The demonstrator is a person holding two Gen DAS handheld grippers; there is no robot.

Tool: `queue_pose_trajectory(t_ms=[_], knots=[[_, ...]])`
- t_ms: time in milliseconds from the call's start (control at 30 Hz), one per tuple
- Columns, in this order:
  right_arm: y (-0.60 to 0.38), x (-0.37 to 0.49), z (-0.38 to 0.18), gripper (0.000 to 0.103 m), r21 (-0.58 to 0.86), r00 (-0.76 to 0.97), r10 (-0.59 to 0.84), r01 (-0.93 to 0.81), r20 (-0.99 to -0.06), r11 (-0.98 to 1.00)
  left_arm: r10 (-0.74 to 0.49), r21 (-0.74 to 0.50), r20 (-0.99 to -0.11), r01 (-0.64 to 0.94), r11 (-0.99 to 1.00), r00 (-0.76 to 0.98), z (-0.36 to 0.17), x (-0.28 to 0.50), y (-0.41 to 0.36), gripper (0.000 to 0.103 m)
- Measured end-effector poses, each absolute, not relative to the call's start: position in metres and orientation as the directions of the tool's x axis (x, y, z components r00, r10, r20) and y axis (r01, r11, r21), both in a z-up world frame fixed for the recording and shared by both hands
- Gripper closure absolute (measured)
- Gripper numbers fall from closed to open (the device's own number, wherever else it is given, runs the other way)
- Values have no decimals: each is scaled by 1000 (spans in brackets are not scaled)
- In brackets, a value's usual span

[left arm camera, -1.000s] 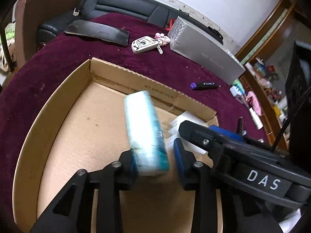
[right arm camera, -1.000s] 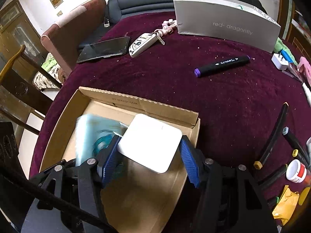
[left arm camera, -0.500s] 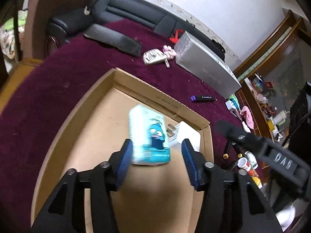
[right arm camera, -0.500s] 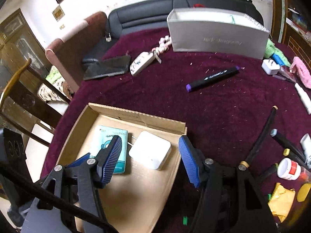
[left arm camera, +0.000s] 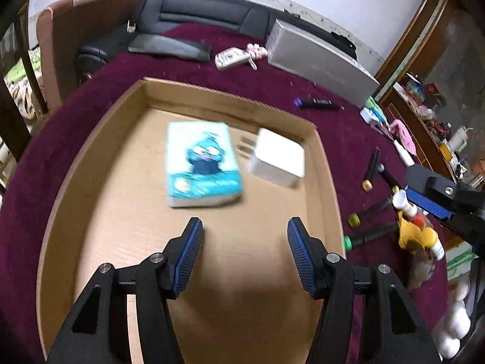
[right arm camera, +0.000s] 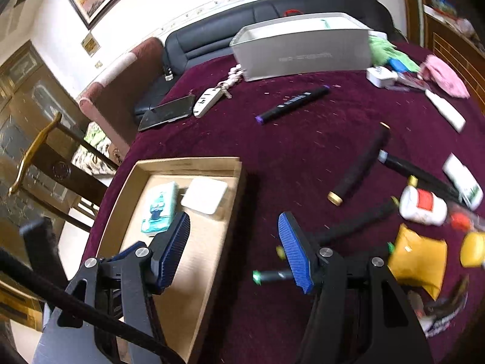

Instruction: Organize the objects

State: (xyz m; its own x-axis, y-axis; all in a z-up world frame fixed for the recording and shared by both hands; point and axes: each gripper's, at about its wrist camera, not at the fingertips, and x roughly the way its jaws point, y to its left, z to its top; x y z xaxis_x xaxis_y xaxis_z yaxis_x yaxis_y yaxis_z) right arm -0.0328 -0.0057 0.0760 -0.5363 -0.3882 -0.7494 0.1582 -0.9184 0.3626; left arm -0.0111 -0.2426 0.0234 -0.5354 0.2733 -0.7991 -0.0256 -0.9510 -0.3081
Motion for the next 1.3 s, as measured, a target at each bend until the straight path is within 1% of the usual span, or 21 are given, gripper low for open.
queue_pose_trajectory(t_ms=[133,233,300,400,467,533,633,700,767,833,967,1033,1067,1167,1200,1233,1267,1300], knots=[[29,-12,75,42,397,-551,-393,117,-737,-910,289,-328,-775,-32,-944,-562,28,-1,-242,51],[55,3,73,42,400,-564,-375,85,-735,-913,315,-369,-751,-28,-929,-581,35,5,-247,51],[72,14,71,42,386,-580,-343,53,-739,-921,346,-407,-722,-37,-913,-599,45,14,-249,51],[105,34,70,42,367,-609,-295,7,-736,-930,355,-402,-703,-68,-913,-617,62,28,-240,51],[129,47,68,40,347,-623,-250,-38,-741,-937,377,-400,-693,-106,-910,-615,73,42,-222,50],[150,60,64,40,305,-639,-173,-102,-749,-947,409,-396,-681,-164,-904,-607,80,53,-198,46],[180,73,56,41,252,-652,-70,-190,-755,-949,441,-352,-692,-266,-897,-572,78,66,-146,46],[199,80,50,41,285,-645,-75,-228,-760,-931,430,-322,-723,-287,-902,-540,66,65,-110,46],[215,87,43,40,325,-639,-98,-249,-763,-912,428,-320,-745,-289,-902,-511,51,58,-85,46],[223,95,40,40,327,-640,-93,-257,-762,-909,392,-290,-771,-273,-918,-502,38,48,-68,47],[235,109,39,40,306,-648,-74,-253,-758,-918,361,-270,-790,-248,-930,-495,28,39,-56,47],[241,113,40,40,284,-652,-55,-251,-757,-925,317,-235,-801,-221,-947,-508,19,34,-52,47],[243,112,38,40,284,-652,-51,-257,-757,-924,312,-226,-790,-223,-948,-527,18,34,-52,47],[255,109,31,40,323,-655,-69,-276,-753,-905,243,-136,-791,-226,-965,-562,14,31,-45,46],[258,108,28,40,336,-655,-77,-280,-751,-899,236,-120,-791,-235,-965,-565,13,29,-43,35],[259,106,25,40,349,-655,-87,-281,-750,-894,244,-111,-789,-261,-959,-564,11,29,-38,16],[260,105,22,40,356,-655,-94,-279,-750,-892,261,-94,-797,-314,-945,-545,7,29,-29,5],[260,104,20,40,362,-655,-101,-278,-749,-890,214,-22,-817,-342,-939,-536,4,30,-18,2]])
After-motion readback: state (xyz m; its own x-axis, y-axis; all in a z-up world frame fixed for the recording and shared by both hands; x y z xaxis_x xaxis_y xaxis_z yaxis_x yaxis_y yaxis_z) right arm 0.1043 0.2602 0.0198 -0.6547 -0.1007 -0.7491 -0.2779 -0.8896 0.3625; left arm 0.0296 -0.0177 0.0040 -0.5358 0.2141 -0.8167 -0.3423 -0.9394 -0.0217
